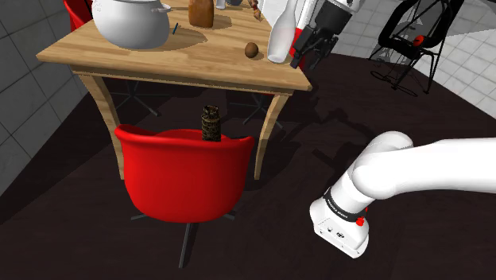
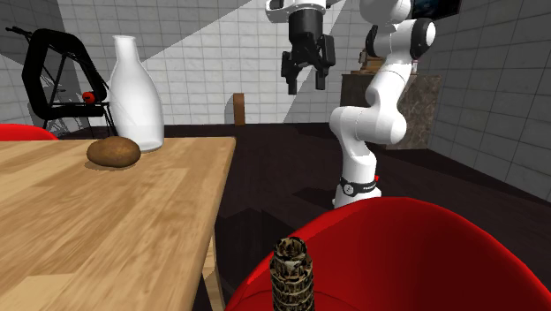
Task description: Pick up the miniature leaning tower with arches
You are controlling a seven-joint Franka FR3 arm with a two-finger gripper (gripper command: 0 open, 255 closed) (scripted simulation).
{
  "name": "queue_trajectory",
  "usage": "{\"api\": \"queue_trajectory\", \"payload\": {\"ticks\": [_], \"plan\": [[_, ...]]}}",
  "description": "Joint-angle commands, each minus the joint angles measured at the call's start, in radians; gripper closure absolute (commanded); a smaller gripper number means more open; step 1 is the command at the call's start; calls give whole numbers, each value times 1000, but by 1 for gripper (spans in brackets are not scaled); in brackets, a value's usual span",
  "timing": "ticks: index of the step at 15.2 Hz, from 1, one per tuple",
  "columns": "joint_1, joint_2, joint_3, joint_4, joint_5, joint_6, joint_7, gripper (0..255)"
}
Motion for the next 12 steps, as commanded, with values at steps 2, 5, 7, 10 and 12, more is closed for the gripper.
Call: {"api": "queue_trajectory", "payload": {"ticks": [2,5,7,10,12], "plan": [[2,28,17,-1,7,22,21,0],[7,119,68,4,24,88,83,0],[9,185,99,15,33,129,124,0],[11,290,144,41,40,187,187,0],[12,364,172,65,40,222,229,0]]}}
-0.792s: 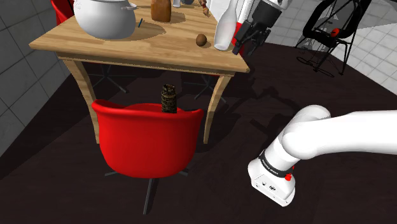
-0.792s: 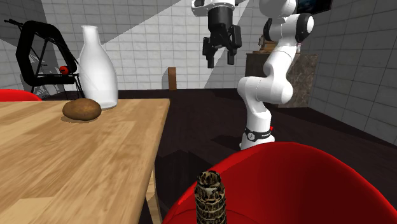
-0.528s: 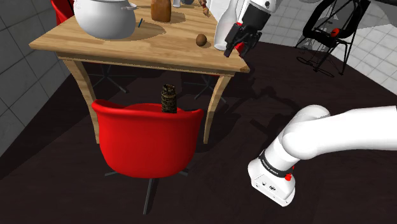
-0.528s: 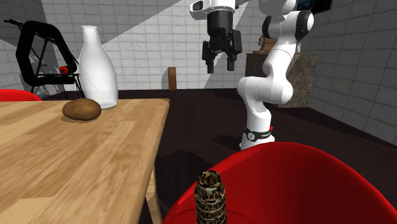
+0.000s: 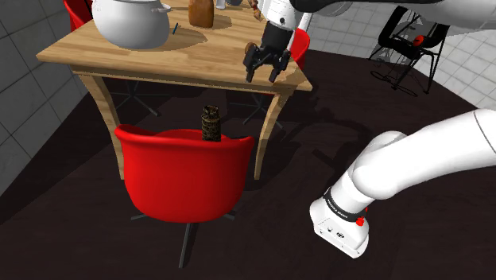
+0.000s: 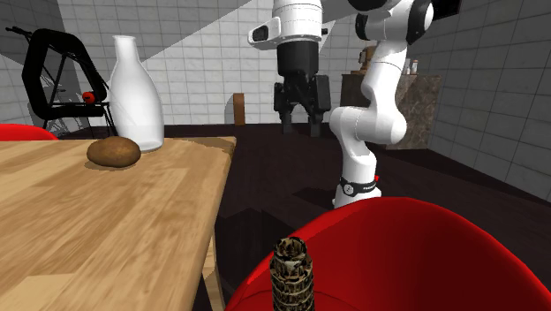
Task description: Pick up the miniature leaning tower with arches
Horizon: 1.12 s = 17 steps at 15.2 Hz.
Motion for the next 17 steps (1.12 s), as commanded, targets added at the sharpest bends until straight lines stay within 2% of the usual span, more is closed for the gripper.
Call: {"api": "queue_trajectory", "payload": {"ticks": [1,8,14,17], "plan": [[2,68,30,17,1,36,47,0],[4,348,105,149,-35,125,202,0],[21,601,135,311,-95,159,337,0],[27,647,135,322,-106,186,354,0]]}}
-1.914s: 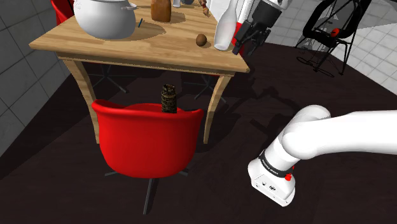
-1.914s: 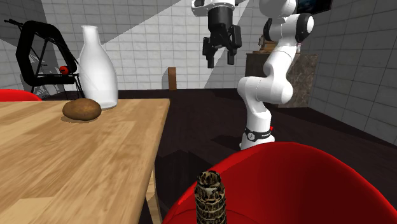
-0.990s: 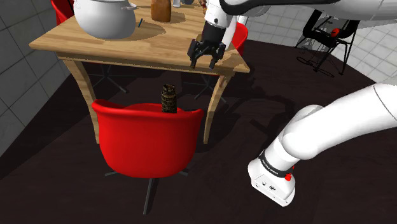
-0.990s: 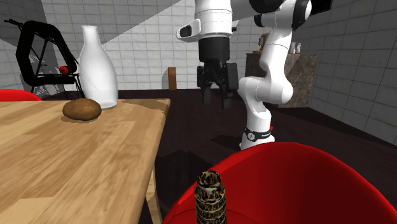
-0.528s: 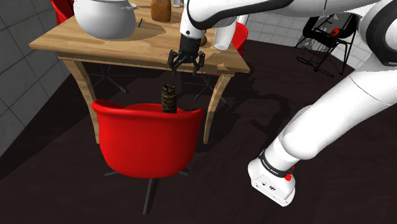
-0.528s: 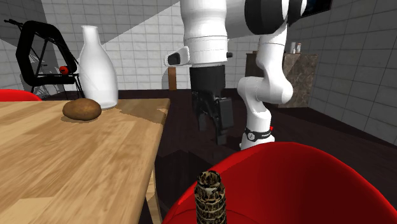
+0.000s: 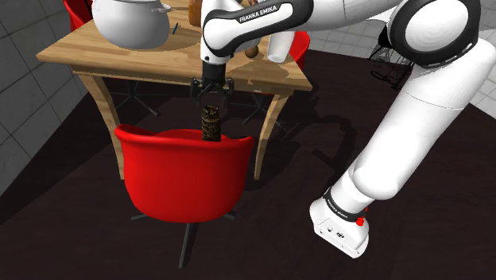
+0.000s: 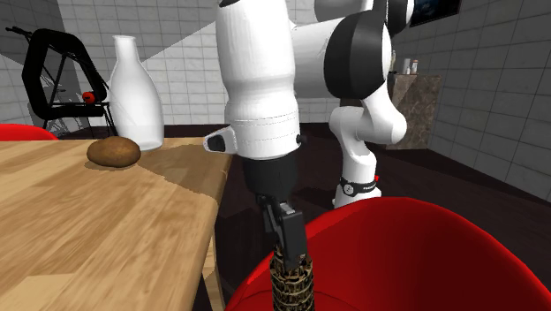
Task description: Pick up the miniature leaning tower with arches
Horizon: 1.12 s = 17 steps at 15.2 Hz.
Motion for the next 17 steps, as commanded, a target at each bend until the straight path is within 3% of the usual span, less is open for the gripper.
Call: {"api": "queue_trajectory", "payload": {"ticks": [1,7,8,17], "plan": [[2,19,0,-4,-4,21,5,0],[4,47,-1,-33,-9,78,6,0],[3,47,-1,-33,-9,77,5,255],[4,47,-1,-33,-9,77,6,255]]}}
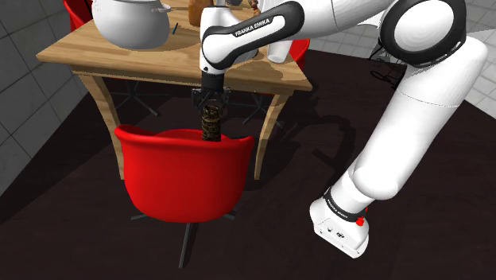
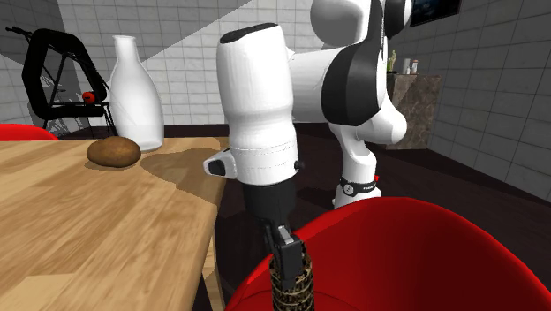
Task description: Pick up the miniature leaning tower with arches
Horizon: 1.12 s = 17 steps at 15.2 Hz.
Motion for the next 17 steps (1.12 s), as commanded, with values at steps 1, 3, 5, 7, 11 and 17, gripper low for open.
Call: {"api": "queue_trajectory", "payload": {"ticks": [1,3,5,7,11,17], "plan": [[1,-5,1,5,1,-12,1,255],[0,-17,1,17,4,-36,1,255],[-1,-29,2,31,6,-61,1,255],[-2,-40,2,45,8,-86,1,255],[-3,-59,2,76,11,-136,1,255],[-4,-76,2,112,13,-189,2,255]]}}
